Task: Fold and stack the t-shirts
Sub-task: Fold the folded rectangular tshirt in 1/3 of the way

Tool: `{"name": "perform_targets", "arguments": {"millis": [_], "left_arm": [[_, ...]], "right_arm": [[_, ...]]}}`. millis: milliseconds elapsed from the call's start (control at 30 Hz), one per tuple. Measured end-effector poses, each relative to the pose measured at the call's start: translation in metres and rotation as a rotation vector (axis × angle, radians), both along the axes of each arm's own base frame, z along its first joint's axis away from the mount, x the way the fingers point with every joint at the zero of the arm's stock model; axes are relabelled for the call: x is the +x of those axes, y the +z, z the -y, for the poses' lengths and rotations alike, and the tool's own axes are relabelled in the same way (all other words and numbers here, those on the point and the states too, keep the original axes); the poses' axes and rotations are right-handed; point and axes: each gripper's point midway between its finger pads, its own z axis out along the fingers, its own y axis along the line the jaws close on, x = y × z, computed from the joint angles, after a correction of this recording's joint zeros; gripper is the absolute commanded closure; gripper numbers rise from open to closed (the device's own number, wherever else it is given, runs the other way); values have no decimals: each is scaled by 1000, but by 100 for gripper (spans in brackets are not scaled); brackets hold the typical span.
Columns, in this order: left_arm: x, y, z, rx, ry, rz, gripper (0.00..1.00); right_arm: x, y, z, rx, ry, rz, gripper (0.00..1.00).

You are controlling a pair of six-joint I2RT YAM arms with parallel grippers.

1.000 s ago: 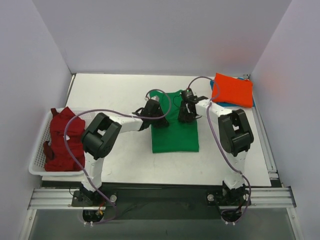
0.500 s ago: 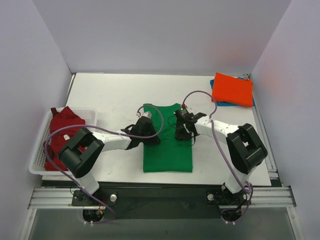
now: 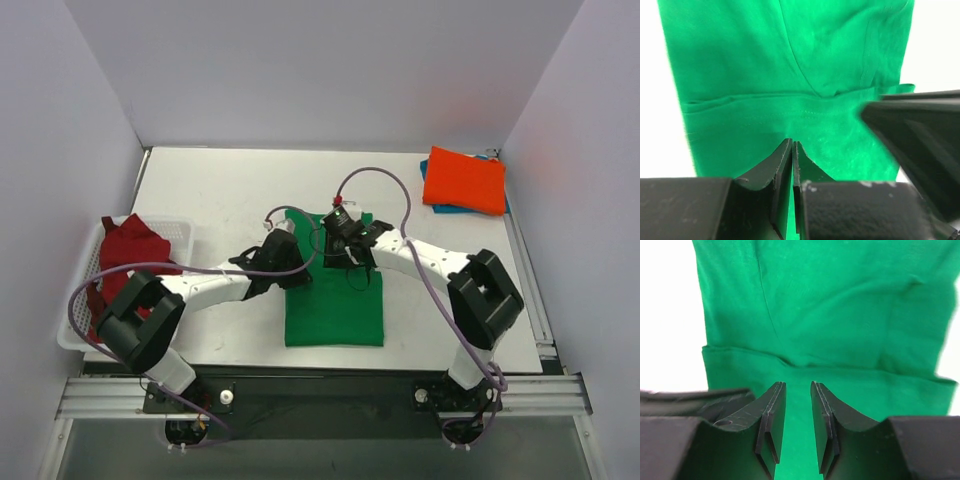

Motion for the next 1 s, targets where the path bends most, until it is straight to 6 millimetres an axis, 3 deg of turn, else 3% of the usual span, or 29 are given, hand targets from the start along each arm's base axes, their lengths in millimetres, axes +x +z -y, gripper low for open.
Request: {"name": "perform_targets", "arguments": {"millis": [233,567,700,833,933,1000], "left_arm": [[17,24,-28,-18,70,40,84],[-3,31,-57,6,70,52,76],[-13,36,-62,0,56,62,75],[-27,41,-63,-24,13,65,75],[-41,38,-61,-26,-22,48,75],[-53,36,-56,-31,-58,40,75]], "right_arm": [[5,-60,-10,-84,1,-99,73],[9,-57,-21,-61,-5,-93,72],[5,-37,-21,-33,2,-83,71],[0,11,-16,43,4,-13,71],[-15,45,-2,103,0,47,71],[-33,50,13,122,0,57,71]]}}
